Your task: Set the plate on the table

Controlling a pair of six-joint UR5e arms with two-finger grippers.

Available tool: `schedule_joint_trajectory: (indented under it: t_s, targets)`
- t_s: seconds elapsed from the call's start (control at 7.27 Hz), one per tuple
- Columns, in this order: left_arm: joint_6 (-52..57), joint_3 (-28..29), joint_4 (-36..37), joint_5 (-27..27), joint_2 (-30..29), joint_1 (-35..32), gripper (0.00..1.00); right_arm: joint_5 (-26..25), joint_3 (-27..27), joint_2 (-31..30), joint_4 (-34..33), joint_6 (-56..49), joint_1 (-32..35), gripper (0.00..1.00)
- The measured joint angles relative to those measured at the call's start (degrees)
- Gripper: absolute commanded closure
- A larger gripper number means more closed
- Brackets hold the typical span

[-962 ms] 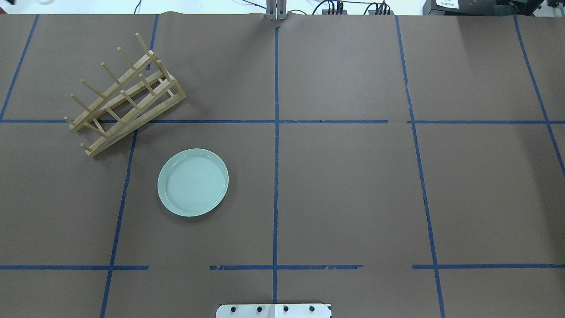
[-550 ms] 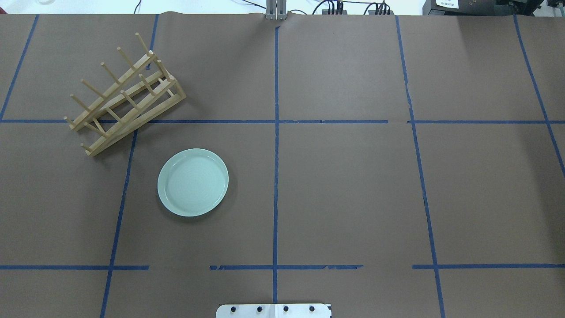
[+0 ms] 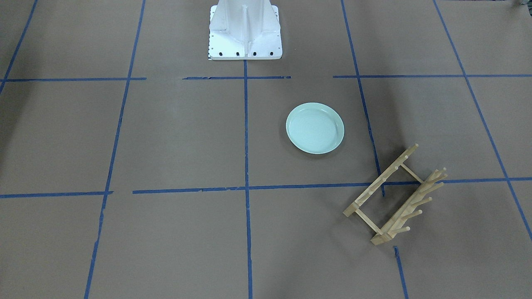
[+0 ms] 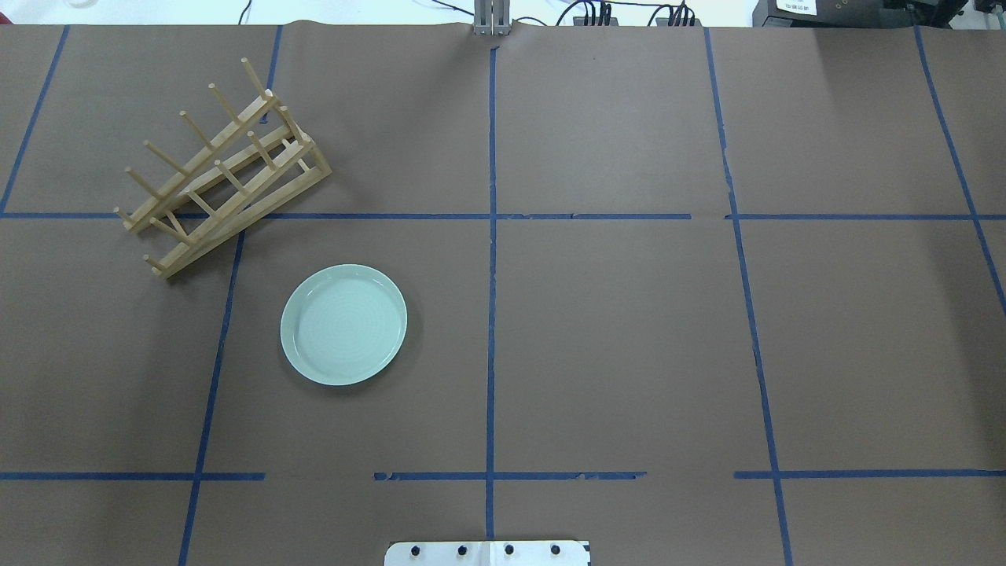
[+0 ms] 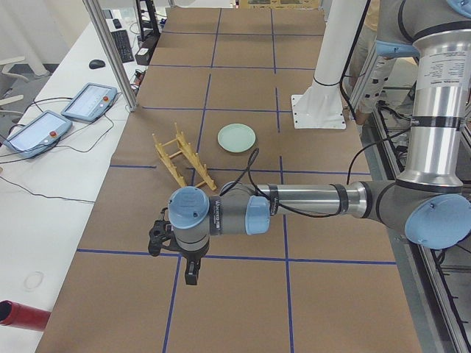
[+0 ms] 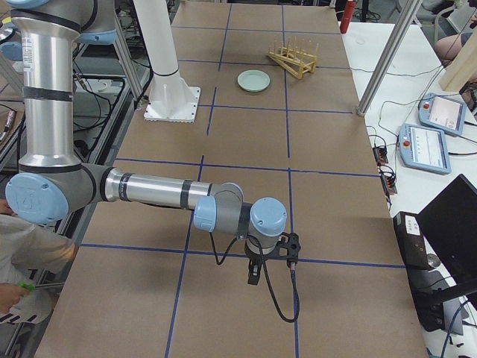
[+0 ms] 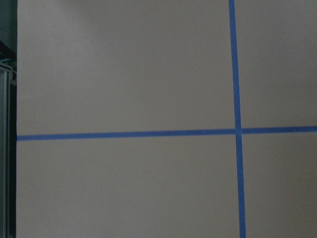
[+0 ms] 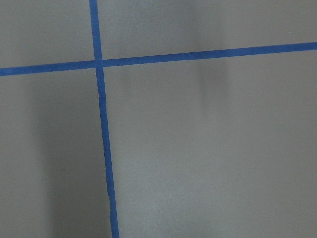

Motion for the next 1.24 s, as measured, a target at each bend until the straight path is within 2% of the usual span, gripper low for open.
schedule_joint_trajectory:
  t_s: [0.41,1.24]
  targets:
    - [-4.37,-1.66,1.23,-3.28,1.05,0.34,0.00,0.00,0.01,0.00,0.00,0.00,0.00,0.00]
    - [-5.61,-2.63,0.18,-3.12,4.38,0.44,0.00,0.00,0.00,0.00,0.00,0.00,0.00,0.00]
